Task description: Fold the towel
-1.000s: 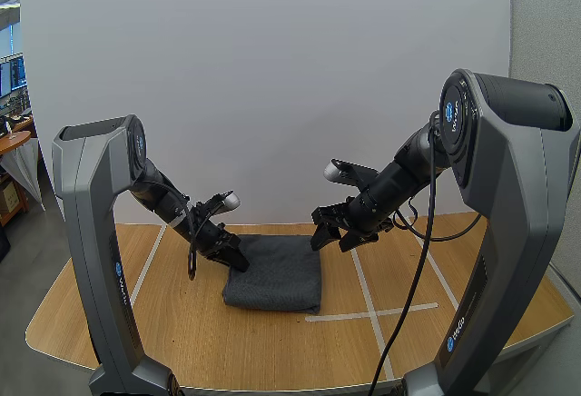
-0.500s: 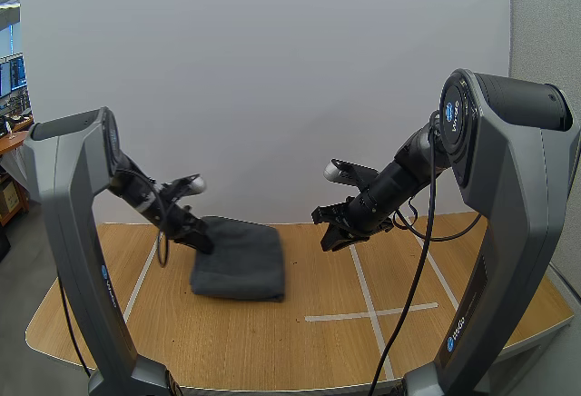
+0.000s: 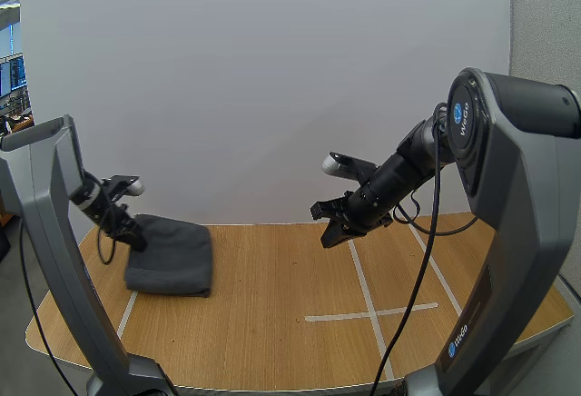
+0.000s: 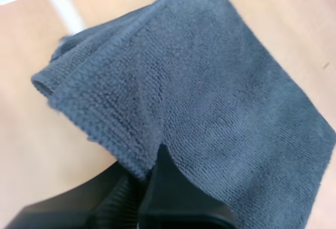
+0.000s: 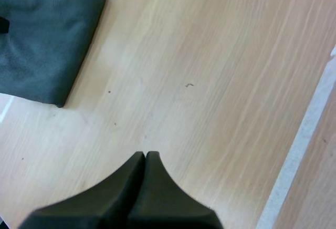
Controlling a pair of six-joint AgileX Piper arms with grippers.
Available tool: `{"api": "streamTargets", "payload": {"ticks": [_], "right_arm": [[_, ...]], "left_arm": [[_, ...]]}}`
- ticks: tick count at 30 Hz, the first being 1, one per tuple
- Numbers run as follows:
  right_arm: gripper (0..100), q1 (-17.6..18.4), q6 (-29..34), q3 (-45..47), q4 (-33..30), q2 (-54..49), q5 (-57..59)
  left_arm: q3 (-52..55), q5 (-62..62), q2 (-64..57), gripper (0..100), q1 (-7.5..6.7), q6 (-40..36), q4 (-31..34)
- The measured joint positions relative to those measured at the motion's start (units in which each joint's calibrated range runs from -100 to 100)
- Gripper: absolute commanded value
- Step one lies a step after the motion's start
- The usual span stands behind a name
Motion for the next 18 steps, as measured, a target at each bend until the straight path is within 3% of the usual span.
{"api": "streamTargets", "payload": {"ticks": [3,7,10,18], "right_arm": [[0,0.0,0.0,0.0,-0.4,-3.5,0.7],[0,0.0,0.5,0.0,-1.1,-7.6,2.3],[0,0.0,2.0,0.0,-1.9,-12.2,4.2],[0,0.0,3.5,0.0,-2.6,-21.4,8.6]], "left_arm": [[-1.8,0.0,0.0,0,2.15,1.8,1.3],[-3.5,0.0,0.0,0,3.71,2.8,1.6],[-6.0,0.0,0.0,0,5.99,4.5,1.6],[-13.7,0.3,2.5,0,9.1,7.3,1.8]]}}
